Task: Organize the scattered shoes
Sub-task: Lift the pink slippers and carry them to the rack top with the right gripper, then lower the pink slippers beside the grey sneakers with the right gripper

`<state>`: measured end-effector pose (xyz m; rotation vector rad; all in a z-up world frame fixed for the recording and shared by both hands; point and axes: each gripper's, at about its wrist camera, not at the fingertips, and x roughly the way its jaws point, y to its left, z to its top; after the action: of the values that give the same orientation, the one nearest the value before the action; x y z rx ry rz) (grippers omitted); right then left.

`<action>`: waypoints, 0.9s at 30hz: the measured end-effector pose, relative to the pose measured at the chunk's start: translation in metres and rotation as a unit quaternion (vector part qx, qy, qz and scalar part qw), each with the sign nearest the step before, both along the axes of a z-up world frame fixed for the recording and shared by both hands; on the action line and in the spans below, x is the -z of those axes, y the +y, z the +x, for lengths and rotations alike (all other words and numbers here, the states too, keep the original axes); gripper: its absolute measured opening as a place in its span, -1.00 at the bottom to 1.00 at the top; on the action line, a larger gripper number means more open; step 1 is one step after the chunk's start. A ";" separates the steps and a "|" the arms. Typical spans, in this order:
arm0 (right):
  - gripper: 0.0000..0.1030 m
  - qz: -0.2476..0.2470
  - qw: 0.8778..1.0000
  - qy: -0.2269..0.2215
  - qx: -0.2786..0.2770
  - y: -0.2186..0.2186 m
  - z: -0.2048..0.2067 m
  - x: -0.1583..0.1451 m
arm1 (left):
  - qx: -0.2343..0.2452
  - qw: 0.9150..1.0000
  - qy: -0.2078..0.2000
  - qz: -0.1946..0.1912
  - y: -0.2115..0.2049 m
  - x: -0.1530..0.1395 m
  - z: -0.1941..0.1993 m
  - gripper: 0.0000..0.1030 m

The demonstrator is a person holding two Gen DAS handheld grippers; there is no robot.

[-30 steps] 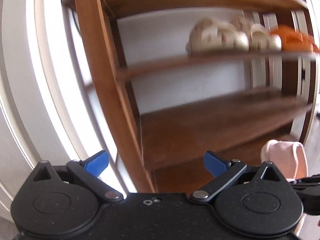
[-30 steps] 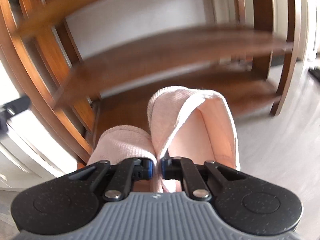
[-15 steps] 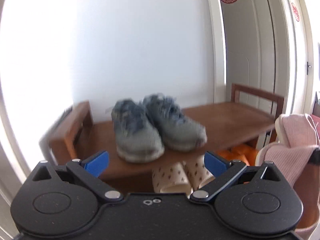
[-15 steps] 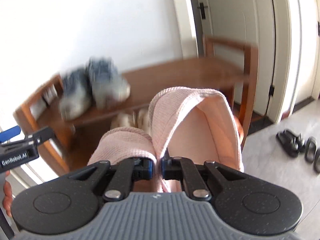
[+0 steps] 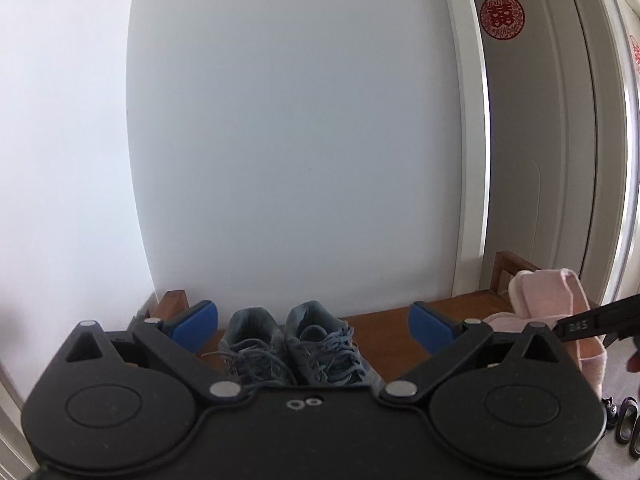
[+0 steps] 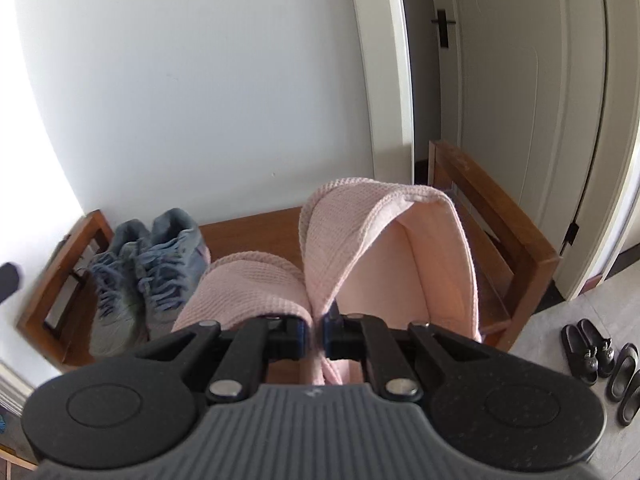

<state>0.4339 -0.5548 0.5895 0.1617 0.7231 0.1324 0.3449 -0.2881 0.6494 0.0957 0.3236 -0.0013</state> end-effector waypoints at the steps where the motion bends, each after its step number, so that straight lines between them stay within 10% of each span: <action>1: -0.80 -0.004 1.000 0.005 0.001 0.003 0.011 0.003 | 0.001 1.000 0.001 -0.001 0.001 0.000 0.008 0.99; 19: -0.73 -0.013 0.988 0.142 0.057 0.082 0.216 0.073 | 0.028 0.999 0.037 0.000 0.039 0.018 0.156 0.99; 27: -0.57 -0.050 0.991 0.119 0.034 0.077 0.164 0.039 | 0.045 0.997 0.059 0.005 0.029 0.027 0.168 0.99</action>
<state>0.5978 -0.4779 0.5509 0.1064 0.9583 0.0110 0.5130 -0.2588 0.6226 0.1210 0.4377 -0.0938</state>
